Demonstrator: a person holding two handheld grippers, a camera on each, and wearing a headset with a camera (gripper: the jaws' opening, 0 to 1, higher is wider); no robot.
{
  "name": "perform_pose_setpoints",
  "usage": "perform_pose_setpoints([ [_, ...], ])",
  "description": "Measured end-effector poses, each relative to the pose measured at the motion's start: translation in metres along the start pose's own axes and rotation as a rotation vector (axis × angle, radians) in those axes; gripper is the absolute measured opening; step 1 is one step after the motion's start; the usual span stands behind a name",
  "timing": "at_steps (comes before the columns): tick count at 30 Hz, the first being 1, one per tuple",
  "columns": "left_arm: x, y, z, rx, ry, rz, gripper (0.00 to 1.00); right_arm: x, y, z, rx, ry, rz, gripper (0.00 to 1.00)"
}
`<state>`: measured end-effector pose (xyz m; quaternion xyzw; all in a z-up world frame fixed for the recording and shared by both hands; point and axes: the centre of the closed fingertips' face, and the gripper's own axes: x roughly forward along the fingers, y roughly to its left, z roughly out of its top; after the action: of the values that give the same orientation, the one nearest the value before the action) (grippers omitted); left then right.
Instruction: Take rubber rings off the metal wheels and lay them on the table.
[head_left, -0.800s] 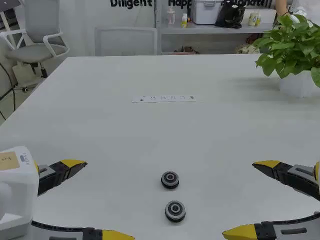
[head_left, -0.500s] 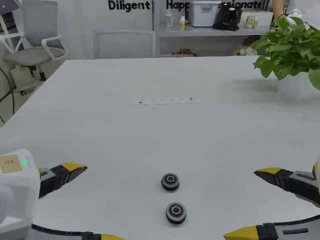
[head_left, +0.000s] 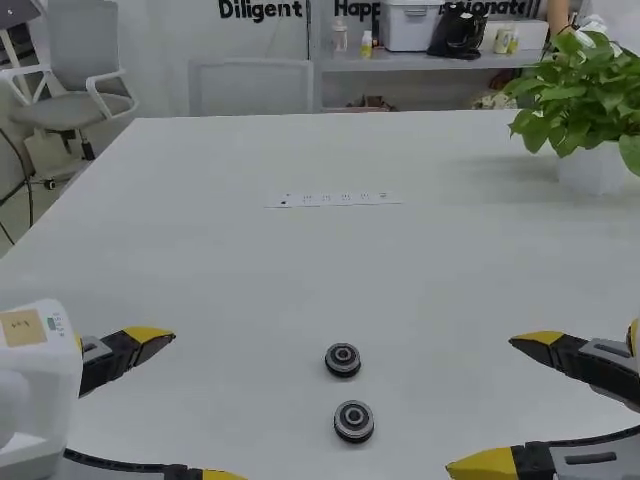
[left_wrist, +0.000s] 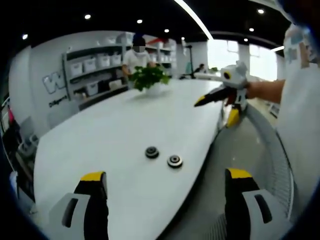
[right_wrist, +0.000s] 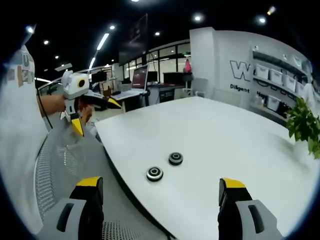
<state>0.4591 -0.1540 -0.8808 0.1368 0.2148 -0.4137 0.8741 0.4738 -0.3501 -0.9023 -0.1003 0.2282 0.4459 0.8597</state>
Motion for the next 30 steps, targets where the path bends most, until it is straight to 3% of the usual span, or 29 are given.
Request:
perform_pose_setpoints([
  [30,0.0081,0.0077,-0.0015,0.002,0.012,-0.009,0.97,0.0080,-0.0092,-0.0059,-0.031,0.027,0.006,0.95],
])
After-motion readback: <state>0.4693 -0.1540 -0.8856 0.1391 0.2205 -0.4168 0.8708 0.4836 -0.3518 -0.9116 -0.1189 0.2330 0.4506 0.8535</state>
